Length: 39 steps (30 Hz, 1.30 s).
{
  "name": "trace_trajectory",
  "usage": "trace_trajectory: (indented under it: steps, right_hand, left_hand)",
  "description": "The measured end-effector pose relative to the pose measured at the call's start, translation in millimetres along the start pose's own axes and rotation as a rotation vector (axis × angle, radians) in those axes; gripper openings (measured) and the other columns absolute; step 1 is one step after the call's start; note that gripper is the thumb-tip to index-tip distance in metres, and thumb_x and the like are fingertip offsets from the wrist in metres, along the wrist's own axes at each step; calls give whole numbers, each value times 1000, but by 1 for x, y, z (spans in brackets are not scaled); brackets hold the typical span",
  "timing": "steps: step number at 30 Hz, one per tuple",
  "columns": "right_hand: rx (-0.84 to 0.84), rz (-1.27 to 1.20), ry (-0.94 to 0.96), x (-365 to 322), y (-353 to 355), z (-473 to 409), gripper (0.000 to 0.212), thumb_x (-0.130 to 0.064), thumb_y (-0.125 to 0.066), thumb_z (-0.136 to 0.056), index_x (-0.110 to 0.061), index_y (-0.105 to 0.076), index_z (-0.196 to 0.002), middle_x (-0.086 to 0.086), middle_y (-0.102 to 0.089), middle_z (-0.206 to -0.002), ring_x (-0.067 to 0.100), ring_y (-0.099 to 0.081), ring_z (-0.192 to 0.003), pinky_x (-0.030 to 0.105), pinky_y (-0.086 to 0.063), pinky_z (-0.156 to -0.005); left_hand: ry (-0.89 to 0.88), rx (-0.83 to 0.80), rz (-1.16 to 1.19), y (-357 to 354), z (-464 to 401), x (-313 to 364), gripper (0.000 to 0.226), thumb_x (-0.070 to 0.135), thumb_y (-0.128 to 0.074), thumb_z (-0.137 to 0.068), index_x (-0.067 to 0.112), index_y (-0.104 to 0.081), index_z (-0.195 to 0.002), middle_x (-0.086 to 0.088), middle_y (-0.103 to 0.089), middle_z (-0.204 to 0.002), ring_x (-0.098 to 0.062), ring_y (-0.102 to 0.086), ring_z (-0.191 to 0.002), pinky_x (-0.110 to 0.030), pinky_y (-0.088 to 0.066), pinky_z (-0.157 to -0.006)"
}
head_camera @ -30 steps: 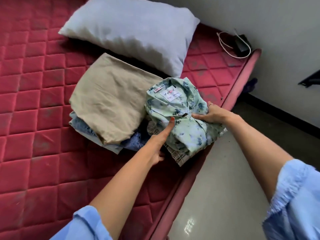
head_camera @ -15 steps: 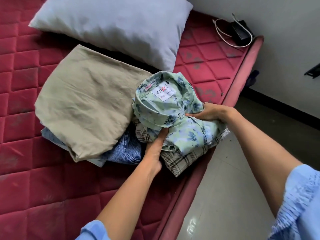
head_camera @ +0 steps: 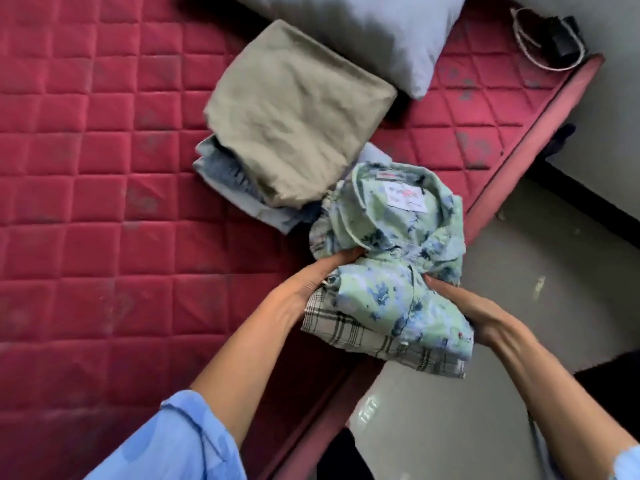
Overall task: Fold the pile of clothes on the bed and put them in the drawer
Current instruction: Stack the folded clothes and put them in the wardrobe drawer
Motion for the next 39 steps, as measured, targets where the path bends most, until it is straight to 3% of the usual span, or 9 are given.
trace_trajectory:
  steps: [11, 14, 17, 20, 23, 30, 33, 36, 39]
  right_hand:
    - [-187, 121, -108, 183, -199, 50, 103, -37, -99, -12, -10, -69, -107, 15, -72, -106, 30, -72, -88, 37, -59, -62]
    - [-331, 281, -156, 218, -294, 61, 88, -37, -99, -24, -10, -75, -103, 17, -70, -111, 32, -70, -94, 39, -59, -69]
    - [-444, 418, -158, 252, -386, 72, 58, -33, -87, -59, -10, -71, -110, 14, -71, -109, 30, -71, -93, 37, -59, -70]
    - [-584, 615, -135, 297, -477, 89, 82, -43, -92, -50, -13, -63, -121, 13, -69, -116, 31, -68, -103, 41, -56, -83]
    - [-717, 763, -108, 342, -561, 118, 100, -48, -95, -35, -13, -60, -122, 13, -69, -116, 32, -68, -103, 37, -58, -74]
    - [-986, 1087, 1, 463, -729, 192, 69, -52, -81, -62, -21, -63, -121, -1, -72, -112, 19, -70, -100, 27, -58, -76]
    - [-1064, 1271, 22, 526, -785, 216, 75, -61, -80, -61, -28, -62, -126, -9, -67, -120, 16, -62, -115, 41, -44, -104]
    - [-1109, 1252, -22, 572, -824, 228, 71, -45, -81, -63, -19, -64, -126, -3, -63, -127, 16, -56, -121, 40, -36, -110]
    - [-1046, 1361, -111, 628, -859, 224, 40, -31, -73, -80, -10, -70, -114, 9, -71, -112, 21, -69, -101, 33, -55, -89]
  left_hand:
    - [12, 133, 25, 171, 241, -107, 67, 39, -90, -55, 10, -70, -112, -15, -70, -112, -29, -67, -104, -41, -49, -99]
    - [-90, 258, 208, 232, 327, -140, 40, 28, -79, -73, 11, -70, -108, -14, -72, -105, -25, -71, -91, -34, -55, -83]
    - [-267, 391, 324, 280, 419, -175, 48, 29, -76, -76, 13, -65, -120, -8, -73, -106, -22, -70, -95, -36, -53, -89]
    - [-417, 535, 455, 317, 513, -219, 42, 31, -76, -76, 16, -69, -115, -6, -72, -108, -20, -70, -96, -36, -55, -88]
    - [-504, 723, 535, 351, 592, -265, 31, 30, -63, -82, 22, -67, -112, -3, -73, -108, -18, -70, -97, -29, -56, -77]
    - [-733, 877, 852, 420, 732, -383, 81, 51, -94, -27, 26, -77, -102, -5, -72, -110, -23, -70, -99, -35, -54, -79]
    - [-875, 949, 1079, 440, 779, -426, 85, 36, -98, -10, 10, -75, -88, -10, -75, -85, -18, -73, -73, -24, -55, -55]
    - [-958, 1135, 1170, 467, 796, -481, 38, 18, -91, -57, -2, -64, -74, 1, -60, -41, -3, -57, -35, -14, -45, -40]
    - [-958, 1257, 1328, 494, 798, -542, 27, 16, -68, -88, -7, -68, -74, 2, -54, -34, -2, -53, -31, -12, -43, -38]
Point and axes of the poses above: each hand's wrist, its own z-axis away from the middle knuckle, its own y-axis out of the back of the hand, x = y × z, the point moved 5 cm from there along -z, towards the middle knuckle
